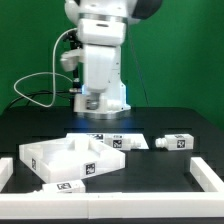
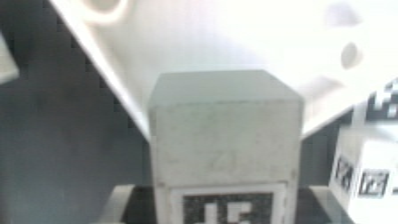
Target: Assemble one leg
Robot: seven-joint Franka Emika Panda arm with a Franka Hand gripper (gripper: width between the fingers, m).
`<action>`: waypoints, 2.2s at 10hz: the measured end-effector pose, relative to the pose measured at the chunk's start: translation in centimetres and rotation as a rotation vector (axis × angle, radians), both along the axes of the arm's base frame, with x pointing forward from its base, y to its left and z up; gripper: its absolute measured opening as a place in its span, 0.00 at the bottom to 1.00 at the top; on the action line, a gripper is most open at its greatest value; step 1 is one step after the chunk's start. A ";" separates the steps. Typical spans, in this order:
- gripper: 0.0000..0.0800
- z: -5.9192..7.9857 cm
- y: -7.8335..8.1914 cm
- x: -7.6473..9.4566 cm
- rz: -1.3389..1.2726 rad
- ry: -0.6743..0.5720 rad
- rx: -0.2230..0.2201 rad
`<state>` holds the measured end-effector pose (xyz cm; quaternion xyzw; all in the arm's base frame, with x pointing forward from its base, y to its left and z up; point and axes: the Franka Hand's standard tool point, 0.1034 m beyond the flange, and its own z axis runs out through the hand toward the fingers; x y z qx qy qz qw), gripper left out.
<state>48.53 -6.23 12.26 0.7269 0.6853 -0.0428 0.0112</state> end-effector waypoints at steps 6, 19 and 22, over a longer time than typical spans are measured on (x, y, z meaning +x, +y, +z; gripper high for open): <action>0.35 -2.1 -3.7 -4.0 0.124 0.089 0.019; 0.36 -11.3 -12.3 -13.8 0.164 0.248 0.191; 0.36 -11.3 -12.4 -13.7 0.161 0.247 0.189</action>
Offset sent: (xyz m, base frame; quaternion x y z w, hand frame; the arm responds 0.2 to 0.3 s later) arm 0.0000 0.0000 0.0000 0.0000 0.0000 0.0000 1.0000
